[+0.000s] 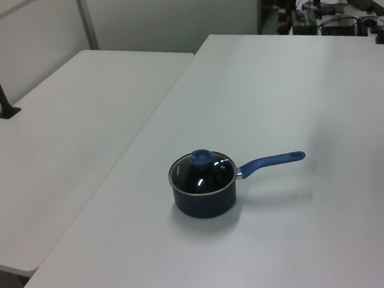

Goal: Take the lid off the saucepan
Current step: 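Move the gripper toward the saucepan's glass lid, then lower the open gripper over the blue knob of the lid, then close the gripper on the blue knob and lift the lid, then carry the glass lid away from the saucepan and lower it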

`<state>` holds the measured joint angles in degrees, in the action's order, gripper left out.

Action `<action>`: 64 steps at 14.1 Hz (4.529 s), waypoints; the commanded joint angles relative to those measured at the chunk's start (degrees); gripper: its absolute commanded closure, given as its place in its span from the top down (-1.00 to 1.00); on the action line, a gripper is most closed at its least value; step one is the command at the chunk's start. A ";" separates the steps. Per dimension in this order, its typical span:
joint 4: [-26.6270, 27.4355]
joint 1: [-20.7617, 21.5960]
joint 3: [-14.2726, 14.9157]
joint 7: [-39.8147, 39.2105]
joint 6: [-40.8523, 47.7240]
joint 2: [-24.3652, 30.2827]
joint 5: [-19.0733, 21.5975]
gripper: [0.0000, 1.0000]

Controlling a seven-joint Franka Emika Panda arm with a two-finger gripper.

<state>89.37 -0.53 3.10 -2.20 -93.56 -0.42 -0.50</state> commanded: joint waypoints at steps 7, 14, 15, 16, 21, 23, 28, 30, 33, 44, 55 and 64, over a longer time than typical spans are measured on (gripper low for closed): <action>2.12 0.96 -6.88 -7.30 -5.75 -2.39 0.23 1.00; -4.97 10.80 -10.75 14.71 -10.49 -12.92 -0.47 1.00; -6.48 12.21 -10.66 21.29 -11.55 -15.11 -0.56 1.00; -8.23 14.66 -10.66 28.75 -13.12 -17.57 -1.69 1.00; -13.34 22.22 -10.49 48.75 -23.41 -27.68 -6.07 1.00; -13.70 23.55 -10.57 52.19 -26.40 -29.54 -8.37 1.00; -13.79 25.40 -10.66 55.19 -30.36 -32.88 -14.44 1.00; -13.70 25.93 -10.66 57.74 -31.51 -34.29 -18.46 1.00; -13.44 26.55 -10.66 57.92 -31.51 -34.47 -19.81 0.90; -10.19 22.43 -10.93 53.46 -28.28 -26.05 -16.47 0.17; 16.66 -7.09 -10.57 -3.23 -16.08 -3.19 3.66 0.17; 32.97 -12.65 -10.40 -11.07 -40.83 -6.52 3.57 0.17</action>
<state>121.08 -13.22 -7.23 -11.93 -132.36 -7.26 1.79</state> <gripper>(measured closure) 0.392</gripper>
